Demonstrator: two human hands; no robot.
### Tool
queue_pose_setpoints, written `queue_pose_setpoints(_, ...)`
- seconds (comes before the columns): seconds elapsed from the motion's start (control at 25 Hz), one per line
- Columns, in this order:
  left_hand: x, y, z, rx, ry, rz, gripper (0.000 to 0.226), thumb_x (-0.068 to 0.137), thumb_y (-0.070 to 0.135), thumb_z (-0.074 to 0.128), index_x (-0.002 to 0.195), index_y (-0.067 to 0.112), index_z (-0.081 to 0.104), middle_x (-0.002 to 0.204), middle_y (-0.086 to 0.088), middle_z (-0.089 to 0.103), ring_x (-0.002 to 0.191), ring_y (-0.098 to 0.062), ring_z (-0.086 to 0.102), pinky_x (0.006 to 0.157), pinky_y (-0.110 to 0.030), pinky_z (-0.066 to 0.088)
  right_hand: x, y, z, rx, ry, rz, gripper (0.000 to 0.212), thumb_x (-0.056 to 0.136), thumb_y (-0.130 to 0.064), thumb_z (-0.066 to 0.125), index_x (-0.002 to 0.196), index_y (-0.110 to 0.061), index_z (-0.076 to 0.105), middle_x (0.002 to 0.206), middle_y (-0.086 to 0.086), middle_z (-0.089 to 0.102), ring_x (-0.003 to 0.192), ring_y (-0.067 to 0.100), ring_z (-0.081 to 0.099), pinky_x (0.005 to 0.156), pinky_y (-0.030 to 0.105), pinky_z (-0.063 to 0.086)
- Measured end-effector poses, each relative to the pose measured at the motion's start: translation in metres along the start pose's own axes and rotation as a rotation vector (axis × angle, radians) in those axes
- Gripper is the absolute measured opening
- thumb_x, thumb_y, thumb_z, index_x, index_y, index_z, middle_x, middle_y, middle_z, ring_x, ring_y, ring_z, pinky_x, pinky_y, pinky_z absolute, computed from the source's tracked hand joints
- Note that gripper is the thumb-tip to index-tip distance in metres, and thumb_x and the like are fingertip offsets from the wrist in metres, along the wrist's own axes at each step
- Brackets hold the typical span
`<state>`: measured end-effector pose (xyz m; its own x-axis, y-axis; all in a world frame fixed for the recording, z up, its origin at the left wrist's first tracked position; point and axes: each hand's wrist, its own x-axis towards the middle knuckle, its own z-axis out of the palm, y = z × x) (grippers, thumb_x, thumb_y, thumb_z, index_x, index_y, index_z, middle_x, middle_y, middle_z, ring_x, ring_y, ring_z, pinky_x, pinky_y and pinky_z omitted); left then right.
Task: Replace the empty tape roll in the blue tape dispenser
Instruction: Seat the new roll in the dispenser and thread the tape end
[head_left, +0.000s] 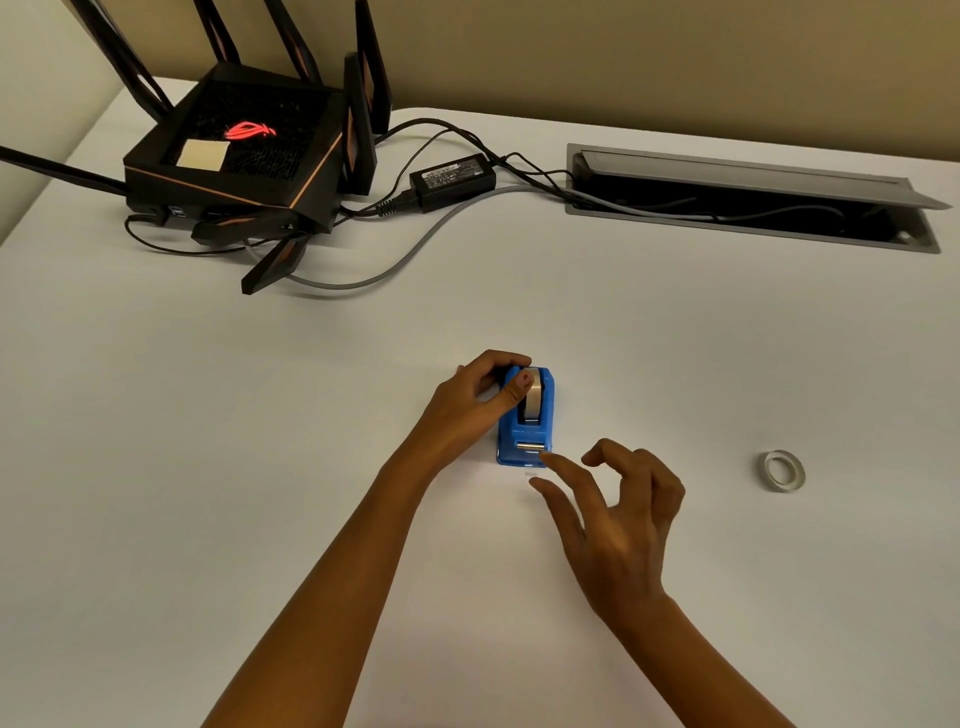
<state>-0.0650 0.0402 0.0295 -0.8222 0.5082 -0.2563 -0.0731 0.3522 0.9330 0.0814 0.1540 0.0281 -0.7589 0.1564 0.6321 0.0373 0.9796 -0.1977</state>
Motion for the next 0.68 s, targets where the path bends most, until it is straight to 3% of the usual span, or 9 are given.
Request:
queue_pose_setpoints(0.28,-0.001,0.0,0.0,-0.001,-0.001,-0.005,0.033,0.088,0.039,0.049,0.118,0.025,0.053,0.126,0.004,0.059,0.116,-0.011,0.052,0.092,-0.021,0.041,-0.006,0.002,0.001,0.013,-0.004,-0.04,0.012,0.078,-0.027,0.074,0.08,-0.015,0.076,0.104,0.003,0.049,0.093,0.027,0.046,0.079,0.038,0.034)
queue_pose_setpoints(0.44,-0.002,0.0,0.0,-0.022,0.003,0.0,0.031,0.087,0.041,0.049,0.115,0.028,0.054,0.115,0.013,0.058,0.109,-0.005,0.051,0.084,-0.011,0.04,-0.009,0.004,0.005,0.009,-0.004,-0.051,0.013,0.076,-0.024,0.077,0.078,-0.013,0.073,0.101,0.003,0.048,0.091,0.026,0.046,0.077,0.038,0.034)
queue_pose_setpoints(0.68,-0.001,0.003,0.002,-0.021,0.043,-0.004,0.026,0.084,0.042,0.056,0.108,0.031,0.056,0.11,0.013,0.06,0.103,-0.005,0.055,0.078,-0.009,0.043,-0.011,0.008,0.014,0.002,-0.015,-0.125,0.015,0.074,-0.024,0.079,0.078,-0.011,0.071,0.102,0.005,0.047,0.091,0.026,0.045,0.079,0.037,0.033)
